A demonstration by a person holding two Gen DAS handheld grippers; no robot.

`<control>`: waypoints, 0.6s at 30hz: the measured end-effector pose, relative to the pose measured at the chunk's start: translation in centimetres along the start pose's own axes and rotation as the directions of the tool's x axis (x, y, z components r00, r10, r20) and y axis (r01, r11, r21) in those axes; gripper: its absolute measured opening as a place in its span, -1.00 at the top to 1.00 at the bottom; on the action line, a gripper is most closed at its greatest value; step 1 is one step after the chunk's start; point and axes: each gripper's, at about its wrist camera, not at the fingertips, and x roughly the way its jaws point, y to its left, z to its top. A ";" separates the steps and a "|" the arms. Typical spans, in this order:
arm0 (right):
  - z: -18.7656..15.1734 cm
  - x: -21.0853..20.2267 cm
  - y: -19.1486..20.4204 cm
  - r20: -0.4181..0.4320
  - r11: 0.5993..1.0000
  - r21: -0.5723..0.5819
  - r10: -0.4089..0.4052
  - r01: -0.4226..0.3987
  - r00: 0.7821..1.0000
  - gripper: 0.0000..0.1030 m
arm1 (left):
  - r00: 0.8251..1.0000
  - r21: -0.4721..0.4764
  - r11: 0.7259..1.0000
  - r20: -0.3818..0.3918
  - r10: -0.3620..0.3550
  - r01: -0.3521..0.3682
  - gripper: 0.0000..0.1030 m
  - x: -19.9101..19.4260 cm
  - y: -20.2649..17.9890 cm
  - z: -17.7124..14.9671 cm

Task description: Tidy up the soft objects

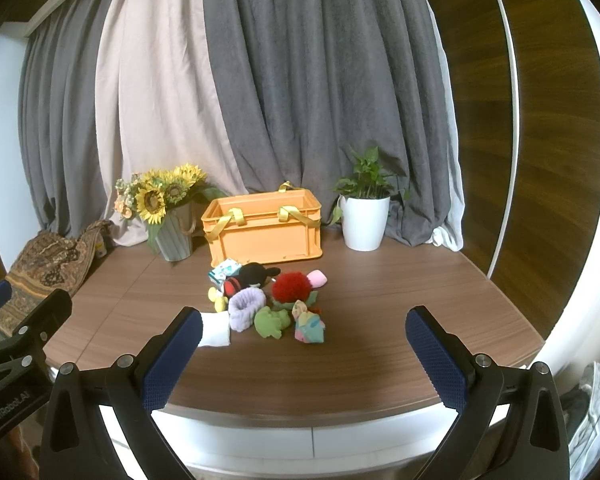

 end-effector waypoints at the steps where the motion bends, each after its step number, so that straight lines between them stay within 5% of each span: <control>1: 0.1 -0.1 0.0 -0.002 1.000 0.000 -0.002 0.002 1.000 -0.99 | 1.000 0.001 1.000 0.000 -0.001 0.001 -1.00 0.0 0.0 0.0; 18: 0.0 0.0 -0.1 -0.001 1.000 0.001 0.001 -0.001 1.000 -0.99 | 1.000 0.000 1.000 0.004 -0.002 0.002 -1.00 0.1 -0.3 -0.2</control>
